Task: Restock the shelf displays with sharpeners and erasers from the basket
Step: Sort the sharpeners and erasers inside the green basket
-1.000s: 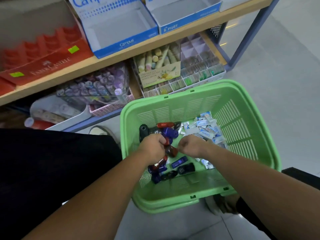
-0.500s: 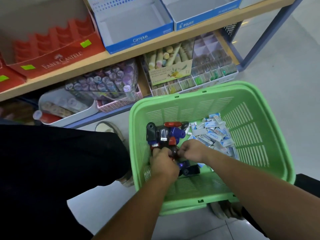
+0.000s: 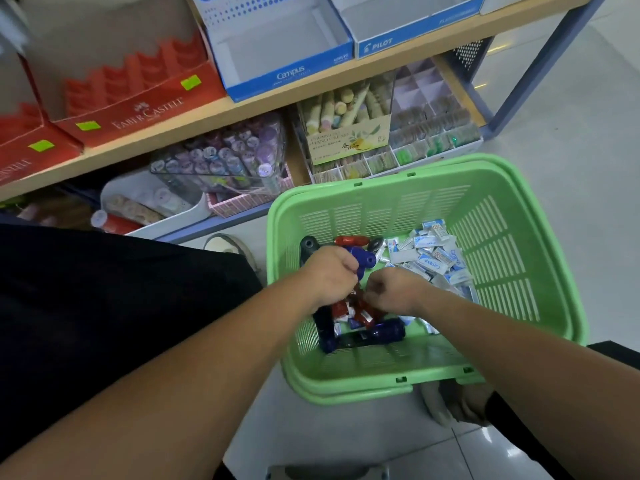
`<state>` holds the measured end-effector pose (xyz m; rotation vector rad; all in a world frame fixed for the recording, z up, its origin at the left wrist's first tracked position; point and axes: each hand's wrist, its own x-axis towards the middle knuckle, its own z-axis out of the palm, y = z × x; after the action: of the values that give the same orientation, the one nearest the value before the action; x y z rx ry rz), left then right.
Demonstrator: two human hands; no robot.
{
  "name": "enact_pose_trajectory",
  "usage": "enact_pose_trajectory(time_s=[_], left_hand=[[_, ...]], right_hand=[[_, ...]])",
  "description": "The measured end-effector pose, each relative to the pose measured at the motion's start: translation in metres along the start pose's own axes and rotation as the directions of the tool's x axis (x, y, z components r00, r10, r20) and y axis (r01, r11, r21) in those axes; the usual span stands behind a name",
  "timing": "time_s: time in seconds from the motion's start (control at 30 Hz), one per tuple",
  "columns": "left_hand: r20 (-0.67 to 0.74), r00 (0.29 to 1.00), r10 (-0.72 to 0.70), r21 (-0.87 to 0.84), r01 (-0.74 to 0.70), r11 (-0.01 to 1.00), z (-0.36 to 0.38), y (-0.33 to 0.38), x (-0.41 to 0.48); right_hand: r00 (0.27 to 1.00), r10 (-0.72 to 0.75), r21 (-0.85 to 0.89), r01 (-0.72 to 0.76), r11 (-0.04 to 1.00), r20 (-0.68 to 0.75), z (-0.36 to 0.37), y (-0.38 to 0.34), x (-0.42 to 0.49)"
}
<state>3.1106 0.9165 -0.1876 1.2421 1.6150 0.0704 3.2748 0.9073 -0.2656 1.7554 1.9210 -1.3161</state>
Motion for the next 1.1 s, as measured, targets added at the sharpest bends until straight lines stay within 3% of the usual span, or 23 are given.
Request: enact_pose_trajectory(time_s=[0.1, 0.2, 0.3, 0.47, 0.63, 0.9, 1.03, 1.1], left_hand=[[0.063, 0.975, 0.212, 0.287, -0.222, 0.932, -0.038, 0.021, -0.009], [0.108, 0.897, 0.428, 0.613, -0.399, 0.682, -0.074, 0.028, -0.021], [0.14, 0.83, 0.541, 0.716, -0.462, 0.524, -0.09, 0.012, -0.027], [0.188, 0.796, 0.575, 0.795, -0.467, 0.386, -0.084, -0.024, -0.019], [0.149, 0.738, 0.658, 0.746, -0.521, 0.415, -0.084, -0.032, -0.012], [0.063, 0.731, 0.679, 0.736, -0.494, 0.463, -0.074, -0.041, -0.008], [0.078, 0.736, 0.672, 0.759, -0.48, 0.439, -0.074, -0.041, -0.006], [0.083, 0.736, 0.672, 0.764, -0.479, 0.431, -0.073, -0.04, -0.007]], right_hand=[[0.992, -0.096, 0.02, 0.095, 0.995, 0.08, 0.004, -0.018, -0.001], [0.976, -0.116, 0.057, 0.107, 0.993, 0.185, 0.013, -0.028, -0.003], [0.971, -0.094, -0.075, 0.112, 0.991, 0.218, 0.019, -0.03, -0.003], [0.974, -0.116, -0.178, 0.151, 0.972, 0.195, 0.026, -0.023, -0.002], [0.98, -0.073, -0.145, 0.1, 0.984, 0.183, 0.028, -0.022, 0.006], [0.983, -0.043, 0.061, 0.032, 0.998, 0.178, 0.037, -0.026, 0.014], [0.98, -0.06, 0.015, 0.058, 0.998, 0.188, 0.037, -0.026, 0.016], [0.979, -0.084, -0.125, 0.108, 0.986, 0.186, 0.041, -0.028, 0.015]])
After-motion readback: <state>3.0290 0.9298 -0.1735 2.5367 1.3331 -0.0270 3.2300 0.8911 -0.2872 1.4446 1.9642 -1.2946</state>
